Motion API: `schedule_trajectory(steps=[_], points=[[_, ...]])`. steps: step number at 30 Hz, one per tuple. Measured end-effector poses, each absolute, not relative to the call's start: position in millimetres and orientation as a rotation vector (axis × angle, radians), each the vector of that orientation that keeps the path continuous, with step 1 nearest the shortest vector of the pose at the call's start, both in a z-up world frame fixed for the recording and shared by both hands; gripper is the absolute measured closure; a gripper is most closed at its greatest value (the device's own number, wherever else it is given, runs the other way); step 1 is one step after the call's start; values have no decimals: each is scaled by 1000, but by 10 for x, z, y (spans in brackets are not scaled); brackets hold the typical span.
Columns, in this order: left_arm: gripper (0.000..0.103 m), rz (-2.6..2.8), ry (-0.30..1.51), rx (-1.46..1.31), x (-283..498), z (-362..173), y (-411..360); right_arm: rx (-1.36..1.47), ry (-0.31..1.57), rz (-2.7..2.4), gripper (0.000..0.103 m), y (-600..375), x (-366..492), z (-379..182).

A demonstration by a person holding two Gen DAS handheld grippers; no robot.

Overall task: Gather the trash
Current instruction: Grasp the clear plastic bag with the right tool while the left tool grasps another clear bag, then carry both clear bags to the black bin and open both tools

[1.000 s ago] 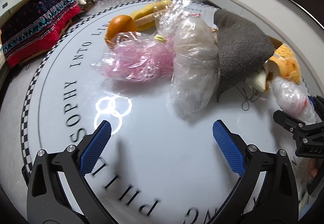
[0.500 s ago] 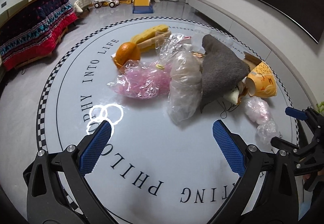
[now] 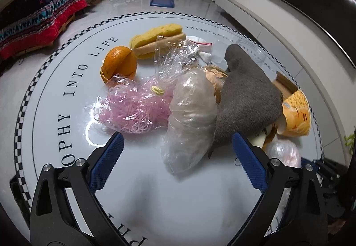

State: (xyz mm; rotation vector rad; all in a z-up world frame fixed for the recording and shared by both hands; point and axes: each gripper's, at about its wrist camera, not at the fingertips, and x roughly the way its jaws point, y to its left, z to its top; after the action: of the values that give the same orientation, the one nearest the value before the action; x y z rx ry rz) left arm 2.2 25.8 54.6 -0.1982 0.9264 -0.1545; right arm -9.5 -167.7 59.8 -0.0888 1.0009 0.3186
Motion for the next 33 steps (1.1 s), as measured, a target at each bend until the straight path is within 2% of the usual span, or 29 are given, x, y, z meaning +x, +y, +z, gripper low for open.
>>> schedule_trajectory(steps=[1, 2, 3, 13, 14, 15, 22, 33], points=[[26, -153, 941, -238, 85, 523, 291, -81, 1001, 322, 64, -1697, -105, 594], [39, -153, 957, -267, 139, 500, 302, -76, 1001, 323, 64, -1711, -106, 593], [45, -156, 974, -293, 193, 478, 312, -73, 1003, 325, 64, -1711, -95, 589], [45, -184, 1028, -275, 521, 392, 24, -68, 1001, 354, 64, -1670, -96, 587], [49, -183, 1030, -270, 539, 381, -1, -64, 998, 359, 64, -1664, -110, 599], [62, -185, 1031, -266, 540, 378, -15, -62, 996, 361, 64, -1660, -123, 616], [63, -182, 970, -276, 211, 618, 209, -66, 972, 368, 64, -1622, -297, 812], [63, -103, 877, -319, -784, 814, 1064, -104, 948, 447, 64, -1027, -676, 1054]])
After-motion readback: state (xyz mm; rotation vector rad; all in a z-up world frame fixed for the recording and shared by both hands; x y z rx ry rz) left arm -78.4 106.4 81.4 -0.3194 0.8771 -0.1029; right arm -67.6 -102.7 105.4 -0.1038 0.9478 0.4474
